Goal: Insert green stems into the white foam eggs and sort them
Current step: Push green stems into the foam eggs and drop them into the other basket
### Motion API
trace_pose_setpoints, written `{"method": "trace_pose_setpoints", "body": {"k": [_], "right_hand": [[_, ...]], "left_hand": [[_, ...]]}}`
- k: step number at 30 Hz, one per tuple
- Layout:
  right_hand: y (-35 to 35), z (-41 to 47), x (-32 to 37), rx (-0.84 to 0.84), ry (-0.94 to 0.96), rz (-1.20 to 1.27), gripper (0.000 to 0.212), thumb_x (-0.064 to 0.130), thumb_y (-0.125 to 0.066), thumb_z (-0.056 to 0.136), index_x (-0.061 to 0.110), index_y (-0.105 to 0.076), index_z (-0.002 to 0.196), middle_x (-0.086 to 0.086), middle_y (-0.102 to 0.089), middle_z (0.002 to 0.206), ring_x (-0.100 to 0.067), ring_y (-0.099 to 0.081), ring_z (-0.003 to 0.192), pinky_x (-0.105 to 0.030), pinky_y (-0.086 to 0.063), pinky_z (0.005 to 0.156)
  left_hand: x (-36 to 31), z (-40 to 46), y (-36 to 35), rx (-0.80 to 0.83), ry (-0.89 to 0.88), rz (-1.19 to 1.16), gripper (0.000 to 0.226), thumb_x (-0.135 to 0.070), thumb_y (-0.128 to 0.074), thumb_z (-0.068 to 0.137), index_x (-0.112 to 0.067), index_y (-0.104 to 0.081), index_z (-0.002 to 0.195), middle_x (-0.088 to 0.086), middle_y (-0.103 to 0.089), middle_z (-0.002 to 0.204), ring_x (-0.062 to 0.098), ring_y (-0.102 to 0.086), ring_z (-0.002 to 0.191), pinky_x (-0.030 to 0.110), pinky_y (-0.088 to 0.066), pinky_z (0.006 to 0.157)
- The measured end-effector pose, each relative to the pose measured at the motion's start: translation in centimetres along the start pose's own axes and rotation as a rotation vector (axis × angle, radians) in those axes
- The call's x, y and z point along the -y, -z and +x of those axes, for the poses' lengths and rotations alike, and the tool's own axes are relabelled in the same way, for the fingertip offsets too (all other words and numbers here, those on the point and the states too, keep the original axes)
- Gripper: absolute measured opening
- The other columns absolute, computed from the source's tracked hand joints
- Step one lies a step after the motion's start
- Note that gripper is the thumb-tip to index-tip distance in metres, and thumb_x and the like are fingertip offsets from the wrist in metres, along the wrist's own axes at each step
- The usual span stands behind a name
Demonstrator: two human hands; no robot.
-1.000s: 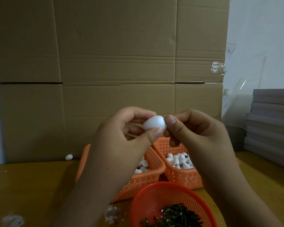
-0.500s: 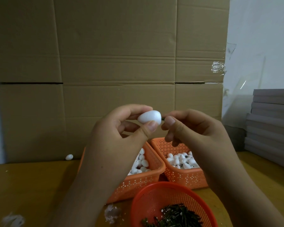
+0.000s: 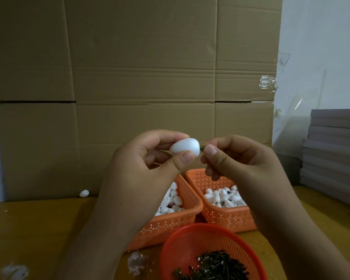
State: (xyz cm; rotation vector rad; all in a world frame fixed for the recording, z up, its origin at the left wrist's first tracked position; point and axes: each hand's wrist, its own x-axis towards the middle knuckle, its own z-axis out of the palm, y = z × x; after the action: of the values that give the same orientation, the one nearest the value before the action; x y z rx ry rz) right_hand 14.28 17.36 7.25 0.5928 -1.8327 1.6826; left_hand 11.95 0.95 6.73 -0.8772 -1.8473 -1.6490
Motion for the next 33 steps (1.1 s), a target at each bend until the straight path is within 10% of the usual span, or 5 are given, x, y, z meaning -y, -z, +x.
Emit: {"method": "trace_pose_setpoints", "body": {"k": [33], "right_hand": [[-0.5, 0.0, -0.4, 0.042, -0.004, 0.058, 0.049, 0.038, -0.05, 0.087, 0.011, -0.048, 0.047, -0.004, -0.051, 0.043, -0.014, -0.045, 0.038, -0.02, -0.042, 0.044]], "left_hand": [[-0.5, -0.2, 0.4, 0.194, -0.058, 0.154, 0.028, -0.042, -0.068, 0.073, -0.05, -0.063, 0.1, -0.02, -0.068, 0.1, 0.005, -0.069, 0.081, 0.018, -0.055, 0.07]]}}
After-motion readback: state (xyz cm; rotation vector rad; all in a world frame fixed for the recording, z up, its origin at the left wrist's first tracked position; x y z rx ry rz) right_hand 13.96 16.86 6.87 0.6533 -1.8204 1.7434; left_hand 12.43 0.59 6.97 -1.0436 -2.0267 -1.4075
